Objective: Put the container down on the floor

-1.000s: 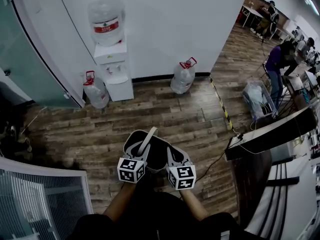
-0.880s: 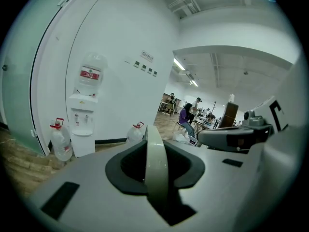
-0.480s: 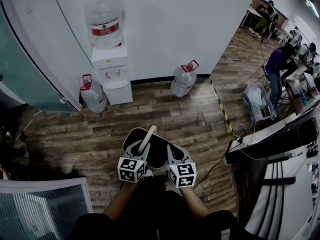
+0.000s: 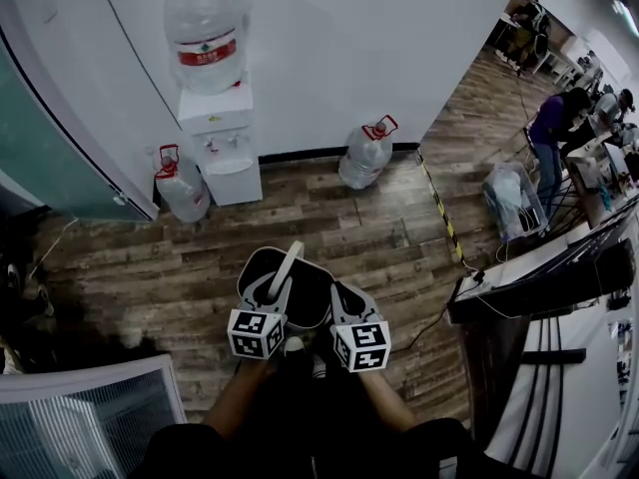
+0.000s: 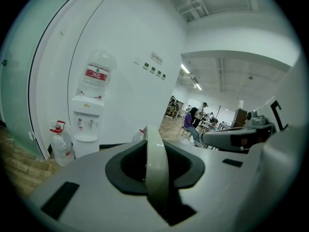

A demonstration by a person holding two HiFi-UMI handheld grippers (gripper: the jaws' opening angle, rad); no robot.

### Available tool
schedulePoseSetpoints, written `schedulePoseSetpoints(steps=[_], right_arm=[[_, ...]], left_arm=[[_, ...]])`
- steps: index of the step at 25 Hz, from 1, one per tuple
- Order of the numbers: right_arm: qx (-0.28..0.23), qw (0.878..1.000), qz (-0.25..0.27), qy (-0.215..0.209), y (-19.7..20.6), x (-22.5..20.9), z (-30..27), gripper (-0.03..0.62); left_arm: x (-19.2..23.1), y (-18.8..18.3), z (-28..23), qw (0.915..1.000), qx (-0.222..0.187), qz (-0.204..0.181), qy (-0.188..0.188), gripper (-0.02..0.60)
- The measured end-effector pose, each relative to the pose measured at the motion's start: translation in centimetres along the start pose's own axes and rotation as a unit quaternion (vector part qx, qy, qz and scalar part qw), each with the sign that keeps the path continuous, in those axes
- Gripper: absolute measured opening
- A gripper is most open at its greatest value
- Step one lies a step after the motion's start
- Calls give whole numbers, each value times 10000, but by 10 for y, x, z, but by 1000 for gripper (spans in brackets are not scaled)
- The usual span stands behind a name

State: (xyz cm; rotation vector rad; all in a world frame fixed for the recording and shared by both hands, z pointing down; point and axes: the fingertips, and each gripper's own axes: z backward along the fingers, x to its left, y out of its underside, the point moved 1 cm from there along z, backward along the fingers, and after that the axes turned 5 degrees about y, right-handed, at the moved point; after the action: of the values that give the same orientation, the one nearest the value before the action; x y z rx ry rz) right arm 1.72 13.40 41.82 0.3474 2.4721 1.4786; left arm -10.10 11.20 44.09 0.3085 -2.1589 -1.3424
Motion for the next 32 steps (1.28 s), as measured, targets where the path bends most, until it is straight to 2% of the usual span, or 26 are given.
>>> schedulePoseSetpoints(steps=[14, 21, 32], right_arm=[[-64, 9997, -187, -173, -21, -24, -53, 11], [6, 9992, -279, -293, -37, -50, -96, 11], [100, 9977, -131, -654, -83, -102, -169, 11]], left_arm=[[18, -14, -47, 9999, 156, 27, -64, 86], [36, -28, -89, 9994, 286, -4, -194, 86], [62, -60, -165, 9980, 363, 105, -499, 86]])
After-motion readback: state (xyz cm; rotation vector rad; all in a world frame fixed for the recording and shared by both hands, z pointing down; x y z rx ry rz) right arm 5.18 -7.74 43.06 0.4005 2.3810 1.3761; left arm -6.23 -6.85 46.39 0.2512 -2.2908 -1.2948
